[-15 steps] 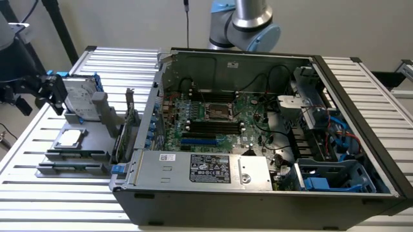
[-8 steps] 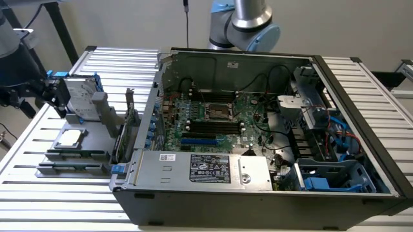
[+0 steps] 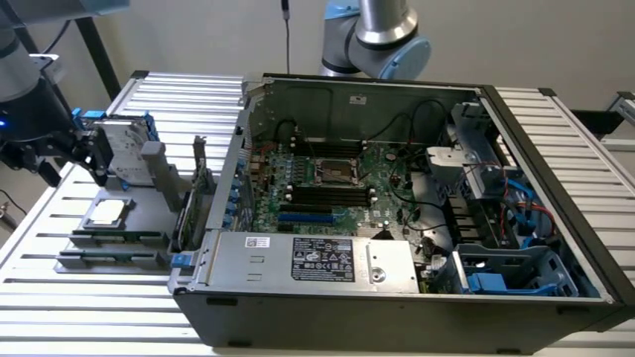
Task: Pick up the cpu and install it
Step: 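Pick up the cpu and move it towards the insertion slot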
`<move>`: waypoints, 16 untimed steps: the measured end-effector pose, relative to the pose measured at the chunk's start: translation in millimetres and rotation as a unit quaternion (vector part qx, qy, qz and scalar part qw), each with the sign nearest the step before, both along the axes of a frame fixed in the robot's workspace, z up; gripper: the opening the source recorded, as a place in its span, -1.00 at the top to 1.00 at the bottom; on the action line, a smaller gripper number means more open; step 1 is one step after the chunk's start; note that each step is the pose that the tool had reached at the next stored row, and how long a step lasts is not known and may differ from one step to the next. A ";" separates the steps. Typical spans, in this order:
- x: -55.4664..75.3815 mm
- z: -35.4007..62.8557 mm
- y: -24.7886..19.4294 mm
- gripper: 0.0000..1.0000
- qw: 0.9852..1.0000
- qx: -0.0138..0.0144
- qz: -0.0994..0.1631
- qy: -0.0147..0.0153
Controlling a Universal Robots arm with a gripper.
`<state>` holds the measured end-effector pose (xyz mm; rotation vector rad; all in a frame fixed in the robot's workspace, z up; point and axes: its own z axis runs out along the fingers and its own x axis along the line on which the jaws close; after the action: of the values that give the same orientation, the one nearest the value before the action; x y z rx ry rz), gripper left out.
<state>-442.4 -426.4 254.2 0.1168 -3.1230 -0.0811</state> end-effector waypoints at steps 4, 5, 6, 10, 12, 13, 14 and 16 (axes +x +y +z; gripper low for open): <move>0.7 -7.2 0.0 -0.46 1.000 0.000 0.000 0.000; 1.0 -9.0 0.0 -0.46 1.000 0.000 -0.001 0.000; 1.4 -10.9 0.0 -0.46 1.000 0.000 -0.001 0.000; 3.4 -18.2 0.1 -0.46 1.000 0.000 -0.003 0.000; 4.3 -21.7 0.1 -0.46 1.000 0.000 -0.003 0.000; 4.4 -23.7 0.1 -0.46 1.000 0.000 -0.004 0.000; 4.4 -25.5 0.1 -0.46 1.000 0.000 -0.004 0.000; 4.4 -29.1 0.1 -0.46 1.000 0.000 -0.004 0.000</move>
<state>-437.9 -426.3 225.1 0.1050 -3.1235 -0.0811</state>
